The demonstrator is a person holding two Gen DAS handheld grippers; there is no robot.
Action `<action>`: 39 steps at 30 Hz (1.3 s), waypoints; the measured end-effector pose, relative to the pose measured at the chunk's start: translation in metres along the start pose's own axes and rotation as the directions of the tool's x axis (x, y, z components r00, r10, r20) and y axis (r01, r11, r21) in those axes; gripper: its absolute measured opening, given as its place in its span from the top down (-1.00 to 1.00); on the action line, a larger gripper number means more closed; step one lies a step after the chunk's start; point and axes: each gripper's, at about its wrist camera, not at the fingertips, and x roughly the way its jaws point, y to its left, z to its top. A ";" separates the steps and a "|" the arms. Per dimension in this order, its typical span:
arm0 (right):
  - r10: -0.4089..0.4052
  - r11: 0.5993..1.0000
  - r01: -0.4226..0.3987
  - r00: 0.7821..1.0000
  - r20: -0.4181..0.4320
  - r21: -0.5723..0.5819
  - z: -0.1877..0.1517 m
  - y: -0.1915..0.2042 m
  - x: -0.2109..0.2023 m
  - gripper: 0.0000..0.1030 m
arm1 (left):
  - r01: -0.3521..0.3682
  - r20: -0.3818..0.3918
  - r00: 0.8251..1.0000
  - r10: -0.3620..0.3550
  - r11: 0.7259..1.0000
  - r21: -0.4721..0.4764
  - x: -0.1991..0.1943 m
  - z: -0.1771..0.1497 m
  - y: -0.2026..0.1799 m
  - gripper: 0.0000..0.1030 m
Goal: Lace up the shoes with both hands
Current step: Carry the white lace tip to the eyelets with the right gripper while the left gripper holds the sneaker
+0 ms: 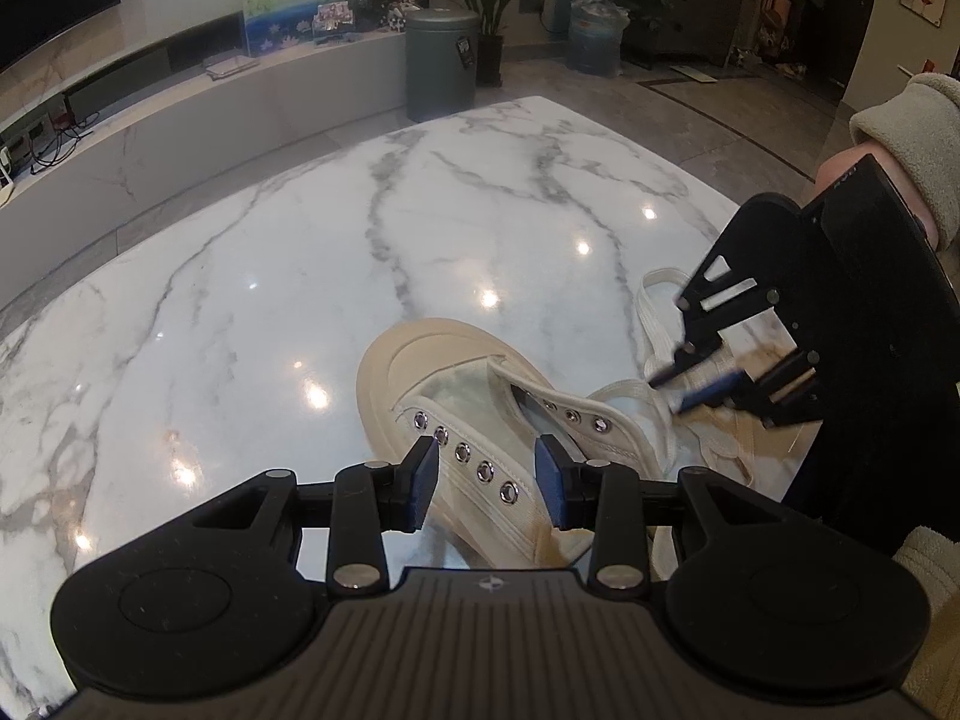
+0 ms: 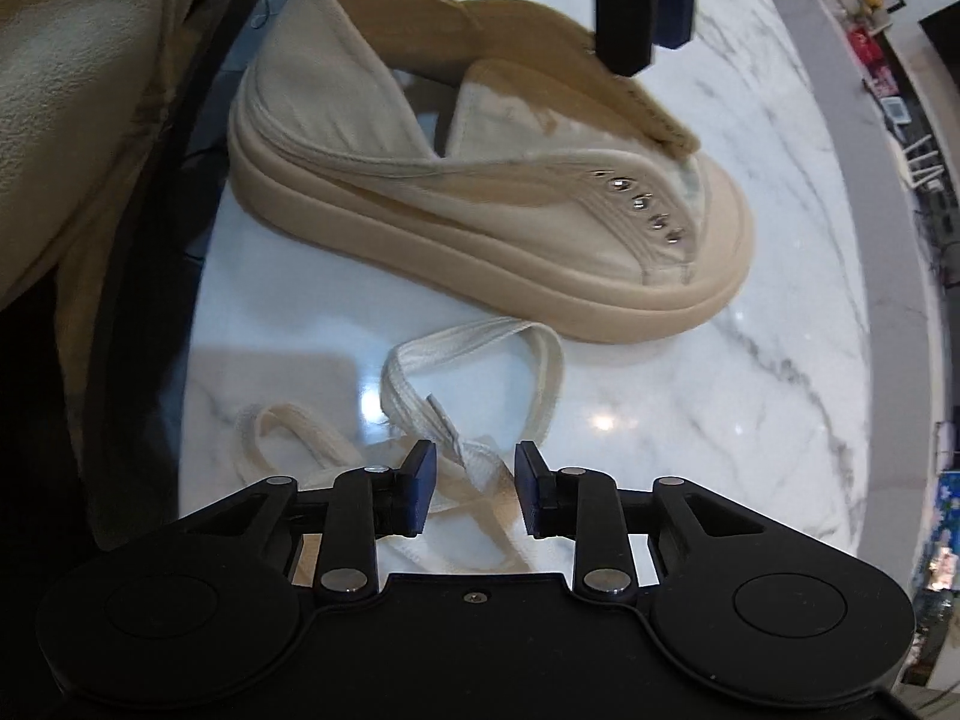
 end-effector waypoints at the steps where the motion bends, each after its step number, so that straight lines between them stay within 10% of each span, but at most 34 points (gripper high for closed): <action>1: -0.002 1.000 0.002 1.000 0.001 0.007 0.000 -0.001 -0.002 0.92 | -0.002 0.000 1.000 0.002 1.000 0.002 -0.001 -0.001 -0.001 0.34; 22: -0.095 0.993 0.090 0.993 0.063 0.071 0.021 -0.039 -0.046 0.95 | 0.056 -0.031 0.998 -0.051 0.984 0.169 0.016 0.010 -0.003 0.37; 39: 0.073 0.986 -0.080 0.996 0.057 0.147 0.039 -0.081 -0.025 0.95 | 0.154 -0.133 0.986 -0.100 0.849 0.506 0.060 0.021 -0.021 0.54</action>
